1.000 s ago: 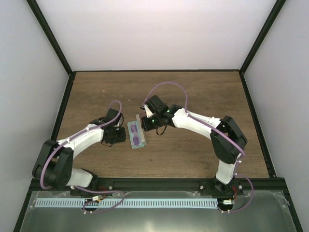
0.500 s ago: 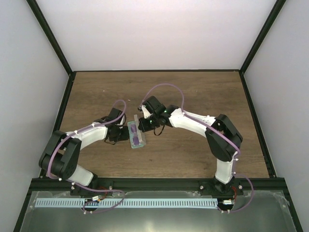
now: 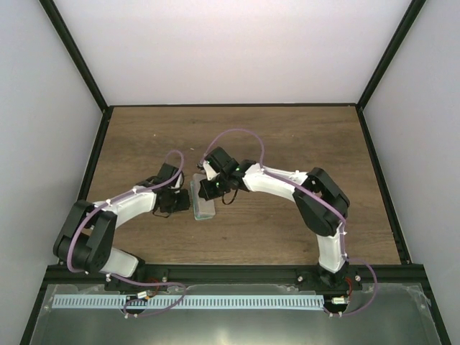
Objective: Organize the sunglasses
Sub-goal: Close the sunglasses case at the center of the board, then reset both arms
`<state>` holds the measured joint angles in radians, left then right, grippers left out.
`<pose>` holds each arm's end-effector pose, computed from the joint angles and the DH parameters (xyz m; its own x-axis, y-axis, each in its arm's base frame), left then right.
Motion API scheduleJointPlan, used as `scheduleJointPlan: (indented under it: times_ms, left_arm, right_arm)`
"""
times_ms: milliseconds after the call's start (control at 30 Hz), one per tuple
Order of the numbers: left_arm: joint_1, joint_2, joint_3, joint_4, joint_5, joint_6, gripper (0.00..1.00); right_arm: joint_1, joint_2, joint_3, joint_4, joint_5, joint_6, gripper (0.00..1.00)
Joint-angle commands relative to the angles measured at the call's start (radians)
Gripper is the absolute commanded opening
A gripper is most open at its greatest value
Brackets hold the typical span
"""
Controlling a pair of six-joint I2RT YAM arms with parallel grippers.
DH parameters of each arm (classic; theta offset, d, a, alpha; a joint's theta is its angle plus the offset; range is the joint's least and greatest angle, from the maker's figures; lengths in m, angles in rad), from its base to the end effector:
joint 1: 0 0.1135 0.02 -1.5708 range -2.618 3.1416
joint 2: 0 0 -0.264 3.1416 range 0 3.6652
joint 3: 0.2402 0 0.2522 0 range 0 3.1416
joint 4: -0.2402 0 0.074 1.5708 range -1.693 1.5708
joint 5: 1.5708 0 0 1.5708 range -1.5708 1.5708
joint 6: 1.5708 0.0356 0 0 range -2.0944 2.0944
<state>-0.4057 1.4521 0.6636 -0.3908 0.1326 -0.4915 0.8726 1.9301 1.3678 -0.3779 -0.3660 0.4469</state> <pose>0.2239 -0.1013 0.1432 -0.9553 -0.0988 -0.2787 -0.0151 0.9576 -0.2878 0.2572 0.3263 0.1942 -0.8360 -0.3684 -0.4068 -0.5430 0.6629 0.5155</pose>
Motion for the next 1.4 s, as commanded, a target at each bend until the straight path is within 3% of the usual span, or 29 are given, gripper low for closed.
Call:
scheduleJointPlan:
  times_ms: [0,167,333,467,500,567,633,867,1100,1200,1367]
  left_arm:
    - [0.015,-0.033,-0.005,-0.122,-0.022,0.000,0.34]
    - [0.026,-0.075,0.034,-0.158,-0.027,-0.001,0.39]
    - [0.028,-0.127,0.058,-0.142,-0.041,0.000,0.62]
    - [0.028,-0.179,0.095,-0.117,-0.060,0.007,0.91]
    - [0.028,-0.190,0.106,-0.113,-0.074,0.010,0.96]
    - [0.028,-0.218,0.130,-0.105,-0.126,0.017,1.00]
    - [0.028,-0.266,0.141,-0.073,-0.181,0.035,1.00]
    - [0.030,-0.358,0.121,0.089,-0.296,0.107,1.00]
    - [0.029,-0.327,0.073,0.291,-0.377,0.233,1.00]
    - [0.030,-0.322,0.021,0.385,-0.451,0.257,1.00]
    - [0.029,-0.395,-0.249,0.753,-0.609,0.262,1.00]
  right_arm:
    - [0.015,0.059,0.017,-0.042,-0.003,0.003,0.05]
    - [0.014,0.056,0.020,-0.047,0.018,0.004,0.07]
    - [0.014,-0.046,-0.010,-0.031,0.157,0.010,0.13]
    - [0.008,-0.168,-0.039,-0.030,0.321,-0.024,0.42]
    - [0.001,-0.189,-0.043,-0.038,0.351,-0.029,0.57]
    - [-0.019,-0.232,-0.051,-0.056,0.398,-0.026,0.87]
    - [-0.052,-0.285,-0.080,-0.058,0.420,-0.010,0.99]
    - [-0.269,-0.518,-0.300,0.046,0.462,-0.035,1.00]
    - [-0.465,-0.797,-0.729,0.570,0.562,-0.291,1.00]
    - [-0.581,-0.807,-0.862,0.759,0.601,-0.340,1.00]
    - [-0.757,-0.664,-1.039,1.103,0.638,-0.262,1.00]
